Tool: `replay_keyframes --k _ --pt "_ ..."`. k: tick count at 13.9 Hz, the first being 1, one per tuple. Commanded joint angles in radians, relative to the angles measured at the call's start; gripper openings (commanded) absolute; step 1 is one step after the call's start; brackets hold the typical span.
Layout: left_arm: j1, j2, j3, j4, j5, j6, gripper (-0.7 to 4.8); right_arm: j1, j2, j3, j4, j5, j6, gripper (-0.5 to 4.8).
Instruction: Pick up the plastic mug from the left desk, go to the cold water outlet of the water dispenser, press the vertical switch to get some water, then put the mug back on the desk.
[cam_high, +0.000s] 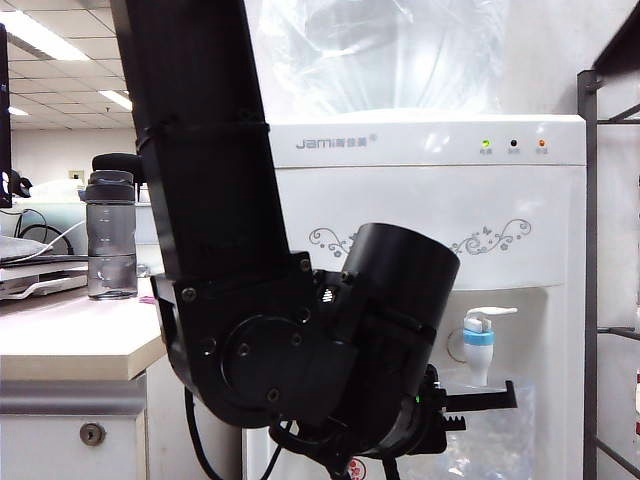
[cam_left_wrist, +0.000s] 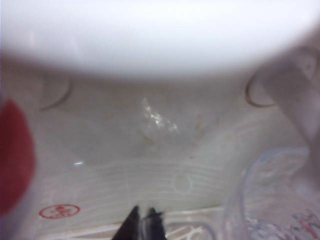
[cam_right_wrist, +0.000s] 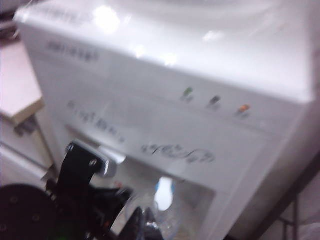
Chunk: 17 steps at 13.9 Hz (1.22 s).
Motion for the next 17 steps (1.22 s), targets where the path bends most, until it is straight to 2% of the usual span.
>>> replay_keyframes --k 1,3,7,11,17 --pt "-0.006 -0.011 0.003 0.033 -0.006 -0.002 -0.05 -0.073 0.092 -0.043 0.125 -0.17 -0.003 -0.05" --pt "-0.006 -0.011 0.003 0.034 -0.006 0.003 -0.05 -0.151 0.161 -0.079 0.222 -0.299 -0.003 -0.05" --pt "-0.011 -0.011 0.003 0.043 -0.006 0.024 -0.05 -0.303 0.323 -0.089 0.362 -0.443 -0.005 -0.05" --pt "-0.011 -0.011 0.003 0.044 -0.014 0.023 -0.05 -0.392 0.51 -0.089 0.515 -0.642 -0.01 -0.05" --pt "-0.012 -0.01 0.003 0.043 -0.025 0.023 -0.05 -0.395 0.681 -0.088 0.649 -0.648 -0.061 -0.05"
